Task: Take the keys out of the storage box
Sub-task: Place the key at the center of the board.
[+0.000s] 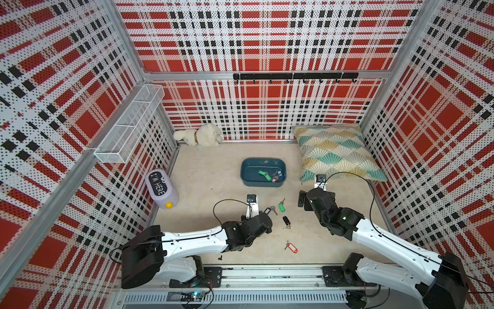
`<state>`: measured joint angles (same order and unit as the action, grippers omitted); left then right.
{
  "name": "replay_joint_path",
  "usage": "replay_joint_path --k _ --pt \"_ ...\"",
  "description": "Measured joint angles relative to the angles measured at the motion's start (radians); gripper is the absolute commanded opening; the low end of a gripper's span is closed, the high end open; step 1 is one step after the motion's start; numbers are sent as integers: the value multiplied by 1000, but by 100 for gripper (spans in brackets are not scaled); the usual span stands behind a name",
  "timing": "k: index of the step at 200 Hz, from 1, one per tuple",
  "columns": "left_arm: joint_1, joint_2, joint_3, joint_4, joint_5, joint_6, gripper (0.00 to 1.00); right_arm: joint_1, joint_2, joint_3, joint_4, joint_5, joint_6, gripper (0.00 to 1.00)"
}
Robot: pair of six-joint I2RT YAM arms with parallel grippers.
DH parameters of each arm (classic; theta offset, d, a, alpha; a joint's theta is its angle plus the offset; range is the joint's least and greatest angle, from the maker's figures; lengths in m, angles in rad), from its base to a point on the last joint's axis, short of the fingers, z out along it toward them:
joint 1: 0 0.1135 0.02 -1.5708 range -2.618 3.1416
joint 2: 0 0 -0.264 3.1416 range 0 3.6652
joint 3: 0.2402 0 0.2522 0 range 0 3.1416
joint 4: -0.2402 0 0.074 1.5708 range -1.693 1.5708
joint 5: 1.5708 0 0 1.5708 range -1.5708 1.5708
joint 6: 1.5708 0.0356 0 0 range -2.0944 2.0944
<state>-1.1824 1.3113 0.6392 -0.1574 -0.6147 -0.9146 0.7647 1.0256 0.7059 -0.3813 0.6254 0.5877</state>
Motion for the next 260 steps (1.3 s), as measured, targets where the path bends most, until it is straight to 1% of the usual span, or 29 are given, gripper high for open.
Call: replay_joint_path --k 21,51,83,118,130,150,157,169,173,182,186,199,208,216,230,249,260 --pt "-35 71 5 31 2 -44 0 -2 5 0 4 -11 0 100" --pt "-70 171 33 60 11 -71 0 -2 5 0 6 -20 1 100" --pt "-76 216 41 100 29 -78 0 -2 -15 -9 4 -25 9 100" --pt "-73 255 41 131 57 -77 0 -2 -90 -49 -14 -29 24 100" --pt "-73 262 41 139 63 -78 15 -2 -106 -57 -19 -31 27 100" --pt "-73 266 41 147 66 -89 32 -2 -112 -57 -19 -39 26 100" --pt "-73 266 40 149 64 -90 40 -2 -111 -57 -19 -45 23 100" --pt "-70 262 39 149 56 -97 59 -2 -106 -57 -14 -60 9 100" --pt "-68 256 37 146 53 -94 63 -2 -103 -57 -11 -69 -1 100" --pt "-65 239 33 141 45 -96 67 -2 -92 -57 -1 -90 -23 100" --pt "-63 227 32 136 39 -93 72 -2 -86 -57 6 -100 -34 100" --pt "-54 181 31 121 23 -86 74 -2 -57 -53 31 -146 -76 100" --pt "-44 139 31 110 8 -76 77 -2 -31 -48 53 -182 -105 100" --pt "-29 90 31 101 -7 -65 81 -2 -6 -40 75 -217 -135 100" --pt "6 -9 27 95 -28 -39 84 -2 53 -15 121 -283 -193 100" --pt "90 -175 -6 126 -26 4 88 -5 172 53 192 -386 -285 100" --pt "169 -290 -51 174 -2 34 91 -11 261 108 224 -445 -339 100"
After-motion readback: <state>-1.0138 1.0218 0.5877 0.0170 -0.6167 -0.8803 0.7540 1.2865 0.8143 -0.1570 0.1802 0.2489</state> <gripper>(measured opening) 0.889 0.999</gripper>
